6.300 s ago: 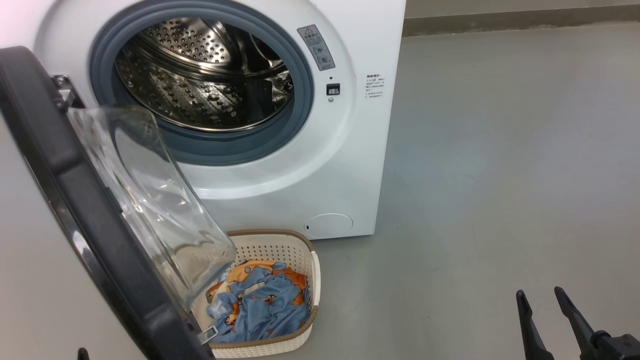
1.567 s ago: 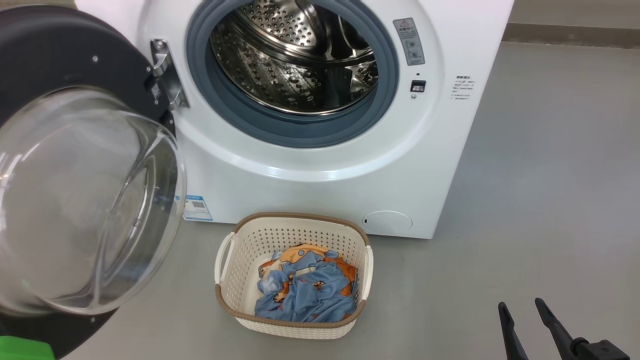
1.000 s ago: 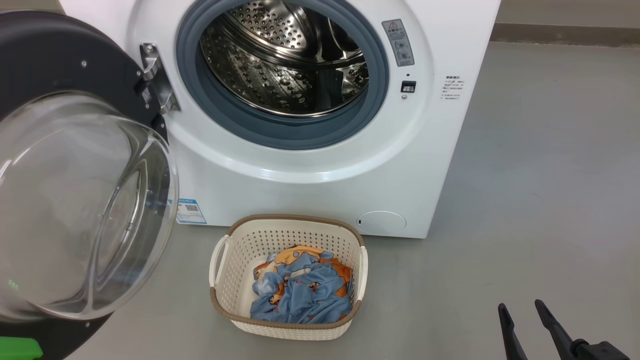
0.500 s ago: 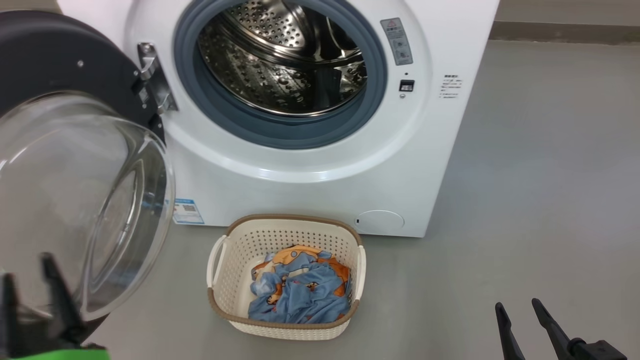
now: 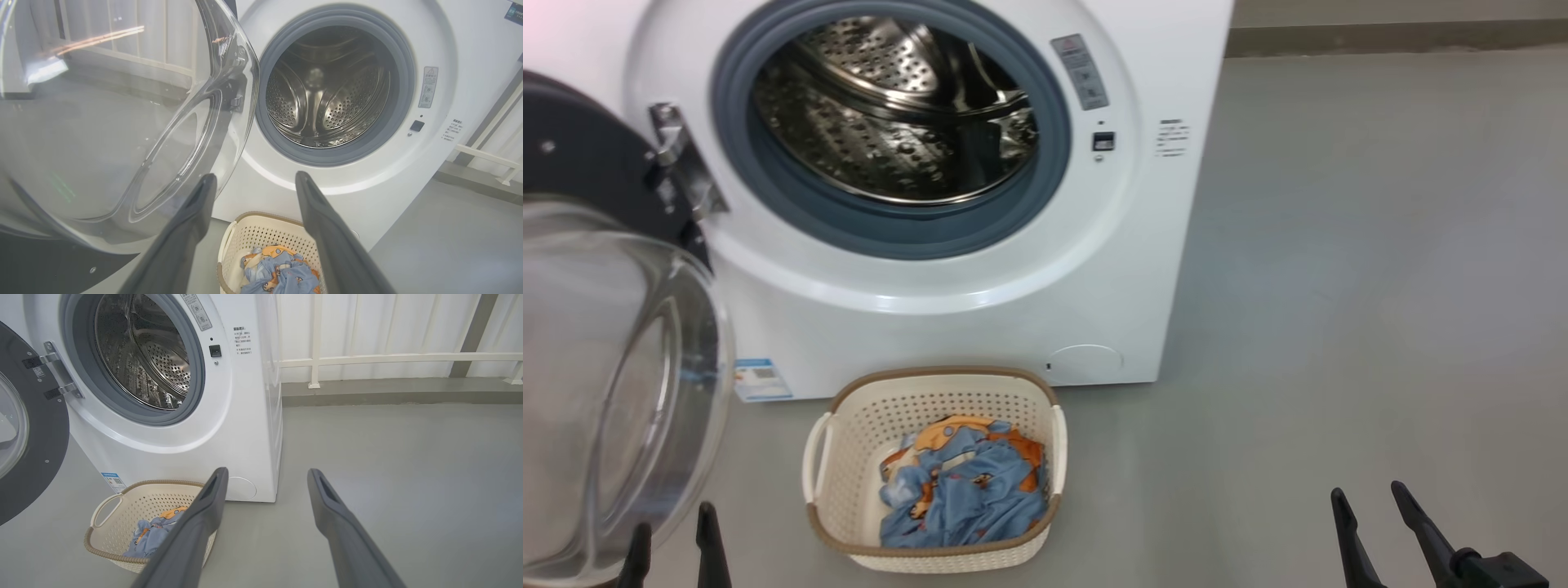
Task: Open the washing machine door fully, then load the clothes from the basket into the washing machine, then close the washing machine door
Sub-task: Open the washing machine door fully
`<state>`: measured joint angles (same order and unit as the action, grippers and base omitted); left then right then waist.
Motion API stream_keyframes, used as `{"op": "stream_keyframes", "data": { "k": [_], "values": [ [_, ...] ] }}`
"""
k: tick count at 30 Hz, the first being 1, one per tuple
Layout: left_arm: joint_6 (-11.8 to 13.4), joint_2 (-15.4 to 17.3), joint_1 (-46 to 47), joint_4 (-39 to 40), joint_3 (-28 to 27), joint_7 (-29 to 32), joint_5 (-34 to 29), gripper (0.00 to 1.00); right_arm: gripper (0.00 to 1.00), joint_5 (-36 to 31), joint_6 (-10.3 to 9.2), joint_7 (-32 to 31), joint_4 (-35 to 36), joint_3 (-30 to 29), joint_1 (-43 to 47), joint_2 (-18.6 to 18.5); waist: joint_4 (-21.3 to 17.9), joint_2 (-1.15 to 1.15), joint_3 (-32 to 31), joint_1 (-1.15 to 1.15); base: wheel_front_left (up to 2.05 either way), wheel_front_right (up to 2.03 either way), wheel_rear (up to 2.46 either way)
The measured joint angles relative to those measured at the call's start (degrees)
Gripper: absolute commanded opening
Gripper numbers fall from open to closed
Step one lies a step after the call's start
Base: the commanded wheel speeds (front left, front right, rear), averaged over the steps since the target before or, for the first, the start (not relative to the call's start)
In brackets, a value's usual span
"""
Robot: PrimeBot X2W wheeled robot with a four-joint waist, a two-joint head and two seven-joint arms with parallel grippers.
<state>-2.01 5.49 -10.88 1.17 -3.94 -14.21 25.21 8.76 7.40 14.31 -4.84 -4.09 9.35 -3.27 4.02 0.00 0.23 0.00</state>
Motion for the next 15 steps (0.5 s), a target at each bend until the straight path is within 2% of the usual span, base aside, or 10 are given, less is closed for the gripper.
{"op": "stream_keyframes", "data": {
  "k": [9, 15],
  "values": [
    [-2.9, -1.3, -2.25, -2.92, -3.21, -0.02, -3.35, 1.0, 1.0, 0.01, 0.0, 0.0, 0.67, -0.33, -0.04, -0.02, -4.31, 0.0, -0.52, 0.0, 0.0, 0.0, 0.0],
    [-4.42, -1.93, -3.38, -3.71, -4.15, -0.19, -5.67, 1.0, 1.0, 0.0, 0.0, 0.0, 0.49, -0.41, -0.04, -0.01, -5.0, 0.0, -0.92, 0.0, 0.0, 0.0, 0.0]
  ]
}}
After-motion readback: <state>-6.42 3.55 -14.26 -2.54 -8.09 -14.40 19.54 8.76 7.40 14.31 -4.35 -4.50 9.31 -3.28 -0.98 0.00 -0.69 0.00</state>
